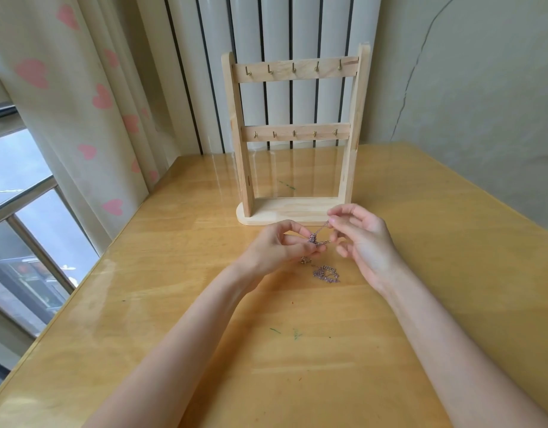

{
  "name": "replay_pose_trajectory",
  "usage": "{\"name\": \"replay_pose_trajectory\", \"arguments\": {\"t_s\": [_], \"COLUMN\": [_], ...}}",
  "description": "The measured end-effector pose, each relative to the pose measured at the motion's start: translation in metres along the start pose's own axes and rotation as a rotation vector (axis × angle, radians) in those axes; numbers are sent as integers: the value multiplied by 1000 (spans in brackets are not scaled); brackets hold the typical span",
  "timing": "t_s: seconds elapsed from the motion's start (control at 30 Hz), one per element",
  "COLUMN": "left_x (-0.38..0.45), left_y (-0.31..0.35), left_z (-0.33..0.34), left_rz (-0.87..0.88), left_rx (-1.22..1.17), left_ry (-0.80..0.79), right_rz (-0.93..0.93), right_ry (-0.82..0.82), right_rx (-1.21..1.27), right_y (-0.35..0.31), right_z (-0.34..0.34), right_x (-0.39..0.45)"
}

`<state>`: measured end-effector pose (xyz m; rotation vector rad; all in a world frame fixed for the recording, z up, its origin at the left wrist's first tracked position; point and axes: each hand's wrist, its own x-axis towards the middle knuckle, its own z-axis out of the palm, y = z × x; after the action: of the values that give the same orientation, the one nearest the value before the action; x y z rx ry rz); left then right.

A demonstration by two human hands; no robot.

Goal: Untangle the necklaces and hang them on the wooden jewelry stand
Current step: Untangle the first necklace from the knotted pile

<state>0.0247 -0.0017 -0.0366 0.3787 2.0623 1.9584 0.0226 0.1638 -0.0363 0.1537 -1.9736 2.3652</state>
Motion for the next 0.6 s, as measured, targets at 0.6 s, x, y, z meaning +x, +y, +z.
{"name": "replay_pose_trajectory", "arguments": {"t_s": [0.6], "left_x": [5], "left_y": [-4], "left_z": [-2], "left_rz": [17], "left_rx": [410], "left_ry": [138], "right_rz": [-395], "right_ry": [-123], "right_rx": [-901], "right_y": [10], "right_z": [6], "right_x": [3]}}
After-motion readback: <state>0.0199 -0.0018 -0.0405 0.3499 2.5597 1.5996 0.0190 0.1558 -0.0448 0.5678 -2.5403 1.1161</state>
